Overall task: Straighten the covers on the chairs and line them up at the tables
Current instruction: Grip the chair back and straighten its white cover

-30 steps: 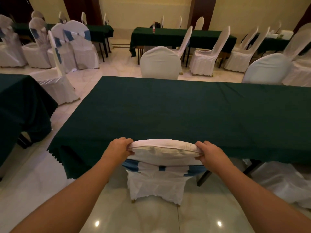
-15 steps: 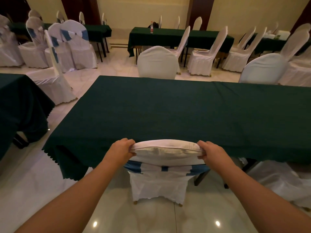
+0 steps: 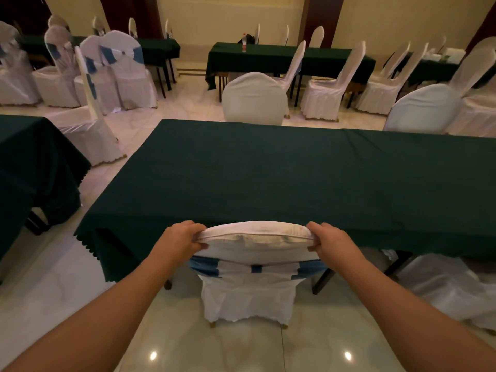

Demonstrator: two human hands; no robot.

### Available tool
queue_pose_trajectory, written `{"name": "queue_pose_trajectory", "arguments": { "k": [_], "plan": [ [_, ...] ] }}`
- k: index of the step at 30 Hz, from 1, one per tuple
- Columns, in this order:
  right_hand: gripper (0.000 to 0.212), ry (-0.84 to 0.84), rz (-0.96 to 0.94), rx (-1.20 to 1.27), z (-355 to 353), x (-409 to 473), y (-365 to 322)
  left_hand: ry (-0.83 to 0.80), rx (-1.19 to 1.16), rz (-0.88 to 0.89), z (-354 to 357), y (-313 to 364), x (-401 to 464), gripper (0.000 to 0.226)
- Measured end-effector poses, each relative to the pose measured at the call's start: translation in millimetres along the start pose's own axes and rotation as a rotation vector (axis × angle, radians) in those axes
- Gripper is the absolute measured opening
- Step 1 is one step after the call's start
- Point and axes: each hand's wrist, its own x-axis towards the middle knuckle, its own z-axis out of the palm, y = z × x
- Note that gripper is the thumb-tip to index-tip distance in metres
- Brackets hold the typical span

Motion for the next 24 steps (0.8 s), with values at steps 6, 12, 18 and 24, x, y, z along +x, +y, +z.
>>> {"name": "queue_pose_trajectory", "arguments": {
  "k": [6, 12, 18, 24],
  "plan": [
    [0.027, -0.01, 0.016, 0.024, 6, 7, -23, -0.041, 0.021, -0.073, -14, -7, 8, 0.032],
    [0.033, -0.042, 0.059, -0.027, 3, 13, -20, -0.049, -0.017, -0.078, -14, 0, 7, 0.032],
    [0.049, -0.106, 0.088, -0.003, 0, 4, -16, -0.142, -0.051, -0.03, -24, 7, 7, 0.076],
    [0.088, 0.058, 0.124, 0.171, -19, -40, -4, -0.159, -0.115, 0.247, -45, 79, 25, 0.113]
  ]
}}
